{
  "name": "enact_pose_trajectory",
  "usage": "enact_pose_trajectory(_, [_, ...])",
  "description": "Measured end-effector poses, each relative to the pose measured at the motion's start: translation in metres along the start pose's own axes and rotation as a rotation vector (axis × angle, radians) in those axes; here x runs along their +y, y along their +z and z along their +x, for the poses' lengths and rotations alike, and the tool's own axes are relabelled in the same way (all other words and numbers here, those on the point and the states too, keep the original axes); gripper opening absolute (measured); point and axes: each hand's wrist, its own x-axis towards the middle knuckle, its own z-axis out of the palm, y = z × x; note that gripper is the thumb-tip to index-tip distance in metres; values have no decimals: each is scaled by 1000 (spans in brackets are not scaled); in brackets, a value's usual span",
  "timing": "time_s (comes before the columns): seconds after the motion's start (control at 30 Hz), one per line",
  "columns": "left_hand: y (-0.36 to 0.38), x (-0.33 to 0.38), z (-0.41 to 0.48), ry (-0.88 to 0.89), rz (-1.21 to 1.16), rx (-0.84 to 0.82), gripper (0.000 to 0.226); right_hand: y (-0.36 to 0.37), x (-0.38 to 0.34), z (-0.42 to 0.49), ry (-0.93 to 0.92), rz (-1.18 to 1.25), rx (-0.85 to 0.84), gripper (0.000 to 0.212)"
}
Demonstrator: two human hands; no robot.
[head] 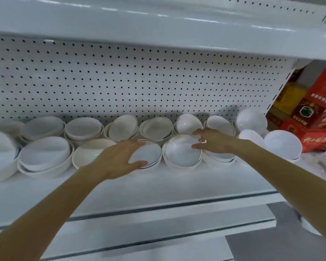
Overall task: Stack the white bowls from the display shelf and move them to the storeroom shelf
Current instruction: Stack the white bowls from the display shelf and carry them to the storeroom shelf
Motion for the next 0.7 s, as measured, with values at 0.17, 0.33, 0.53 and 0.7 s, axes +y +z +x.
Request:
enact_pose_trajectory(0.17, [5,-8,-1,-11,-8,-19,85,10,2,6,11,93,23,45])
enact_pose_trajectory(0.33, [5,-13,-9,-28,-39,16,99,22,4,7,-44,197,98,39])
enact_pose_trajectory(0.53, [17,-19,-10,-70,-90,31,114,31,7,10,-31,312,170,30])
enact_pose_trajectory(0.7, [20,-18,-14,-39,-26,96,106,28,6,2,-16,409,250,26])
